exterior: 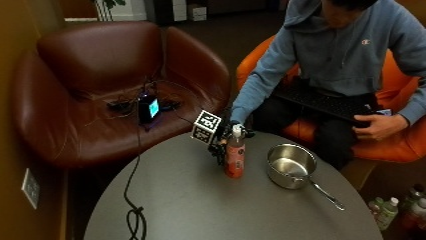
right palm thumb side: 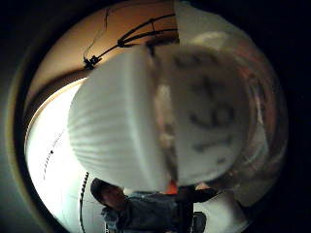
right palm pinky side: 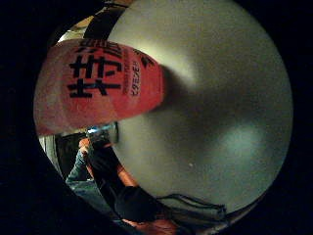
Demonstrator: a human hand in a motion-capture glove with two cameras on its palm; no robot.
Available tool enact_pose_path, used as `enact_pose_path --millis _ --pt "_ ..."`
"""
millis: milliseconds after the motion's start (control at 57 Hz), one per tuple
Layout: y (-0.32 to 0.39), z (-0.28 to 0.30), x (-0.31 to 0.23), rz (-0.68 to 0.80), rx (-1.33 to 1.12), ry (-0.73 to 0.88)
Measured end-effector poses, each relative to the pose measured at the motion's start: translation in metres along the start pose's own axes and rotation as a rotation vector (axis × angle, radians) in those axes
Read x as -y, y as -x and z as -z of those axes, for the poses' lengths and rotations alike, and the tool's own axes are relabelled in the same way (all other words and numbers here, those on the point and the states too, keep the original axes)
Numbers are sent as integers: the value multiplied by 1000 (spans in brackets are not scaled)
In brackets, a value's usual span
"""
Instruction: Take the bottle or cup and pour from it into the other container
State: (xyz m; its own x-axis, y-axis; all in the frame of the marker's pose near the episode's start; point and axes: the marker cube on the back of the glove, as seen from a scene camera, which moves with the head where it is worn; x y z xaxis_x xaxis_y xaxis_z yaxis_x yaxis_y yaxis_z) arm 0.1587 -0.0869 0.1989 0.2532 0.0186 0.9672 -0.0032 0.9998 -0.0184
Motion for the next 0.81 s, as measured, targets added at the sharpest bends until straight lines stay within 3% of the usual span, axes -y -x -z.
enact_pose_path --millis 403,596,754,806 --pt "21 -6 27 15 68 -249" --pt "-6 -3 5 27 85 -230" --pt "27 -7 35 -17 85 -244" --pt "15 -5 24 -2 89 -227"
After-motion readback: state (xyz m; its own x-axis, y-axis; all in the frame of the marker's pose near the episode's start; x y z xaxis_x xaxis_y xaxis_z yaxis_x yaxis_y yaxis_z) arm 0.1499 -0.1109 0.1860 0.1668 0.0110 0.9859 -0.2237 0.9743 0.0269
